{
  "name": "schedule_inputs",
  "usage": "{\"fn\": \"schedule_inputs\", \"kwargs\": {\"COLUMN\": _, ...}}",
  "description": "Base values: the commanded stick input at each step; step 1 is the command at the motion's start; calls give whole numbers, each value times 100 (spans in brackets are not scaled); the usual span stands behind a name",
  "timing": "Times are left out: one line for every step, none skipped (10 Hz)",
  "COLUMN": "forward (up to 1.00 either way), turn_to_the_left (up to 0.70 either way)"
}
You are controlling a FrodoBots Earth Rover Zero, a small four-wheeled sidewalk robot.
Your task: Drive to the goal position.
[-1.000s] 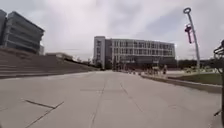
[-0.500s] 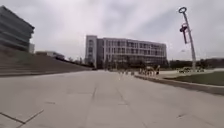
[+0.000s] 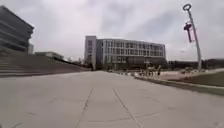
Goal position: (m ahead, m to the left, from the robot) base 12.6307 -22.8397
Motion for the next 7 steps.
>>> {"fn": "schedule_inputs", "kwargs": {"forward": 100, "turn_to_the_left": 0}}
{"fn": "schedule_inputs", "kwargs": {"forward": 100, "turn_to_the_left": 0}}
{"fn": "schedule_inputs", "kwargs": {"forward": 100, "turn_to_the_left": 0}}
{"fn": "schedule_inputs", "kwargs": {"forward": 100, "turn_to_the_left": -5}}
{"fn": "schedule_inputs", "kwargs": {"forward": 100, "turn_to_the_left": -40}}
{"fn": "schedule_inputs", "kwargs": {"forward": 100, "turn_to_the_left": -14}}
{"fn": "schedule_inputs", "kwargs": {"forward": 100, "turn_to_the_left": 0}}
